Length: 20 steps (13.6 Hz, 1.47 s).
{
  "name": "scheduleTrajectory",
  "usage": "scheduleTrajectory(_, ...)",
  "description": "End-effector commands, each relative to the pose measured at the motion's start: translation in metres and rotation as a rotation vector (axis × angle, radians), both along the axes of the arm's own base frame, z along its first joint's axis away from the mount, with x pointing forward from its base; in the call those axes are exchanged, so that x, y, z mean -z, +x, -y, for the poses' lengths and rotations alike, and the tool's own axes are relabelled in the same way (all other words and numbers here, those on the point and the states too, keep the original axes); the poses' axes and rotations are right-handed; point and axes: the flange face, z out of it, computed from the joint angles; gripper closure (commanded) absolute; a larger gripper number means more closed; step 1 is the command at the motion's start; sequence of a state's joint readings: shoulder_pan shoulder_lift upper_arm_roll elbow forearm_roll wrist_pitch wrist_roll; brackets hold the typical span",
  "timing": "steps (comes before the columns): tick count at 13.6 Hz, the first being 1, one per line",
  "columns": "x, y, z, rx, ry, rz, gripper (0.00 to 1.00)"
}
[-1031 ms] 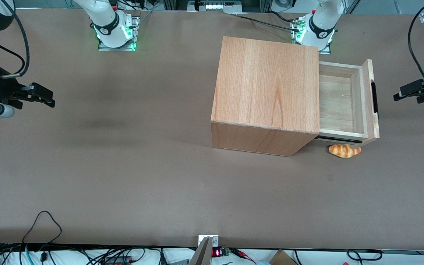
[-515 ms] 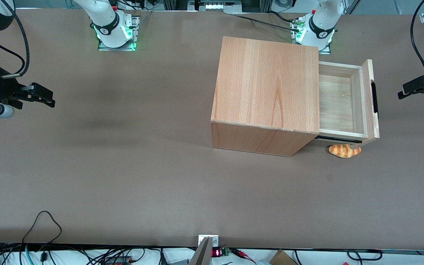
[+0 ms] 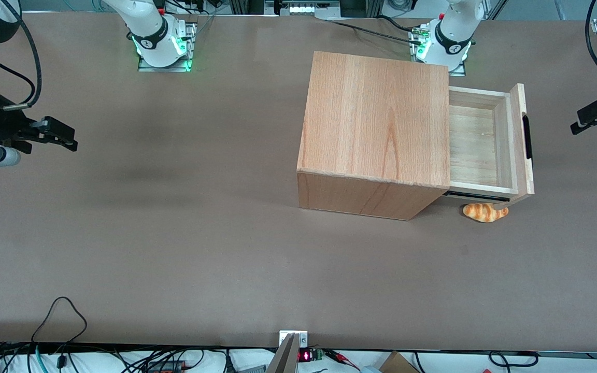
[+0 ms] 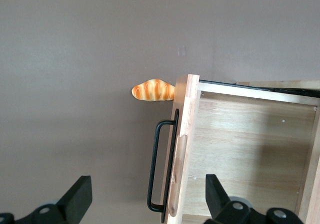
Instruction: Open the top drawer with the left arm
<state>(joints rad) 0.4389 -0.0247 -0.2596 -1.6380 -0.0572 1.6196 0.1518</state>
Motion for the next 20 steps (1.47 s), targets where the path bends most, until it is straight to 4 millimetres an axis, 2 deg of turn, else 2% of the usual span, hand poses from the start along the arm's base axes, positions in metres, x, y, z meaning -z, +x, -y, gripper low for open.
scheduleTrajectory(1, -0.02, -0.005, 0.012, -0.008, 0.033, -0.003, 0.0)
scheduleTrajectory(2, -0.022, -0.006, 0.015, -0.004, 0.033, -0.004, 0.0)
scheduleTrajectory(4, -0.031, -0.008, 0.035, 0.034, 0.043, 0.009, 0.0)
scheduleTrajectory(7, -0.034, -0.009, 0.056, 0.068, 0.046, 0.01, 0.0)
scheduleTrajectory(9, -0.035, -0.01, 0.077, 0.105, 0.043, 0.004, 0.0)
scheduleTrajectory(12, -0.05, -0.025, 0.078, 0.11, 0.031, 0.008, 0.0)
scheduleTrajectory(16, -0.046, -0.02, 0.087, 0.116, 0.042, 0.021, 0.0)
scheduleTrajectory(20, -0.019, -0.002, 0.084, 0.106, 0.056, 0.065, 0.0)
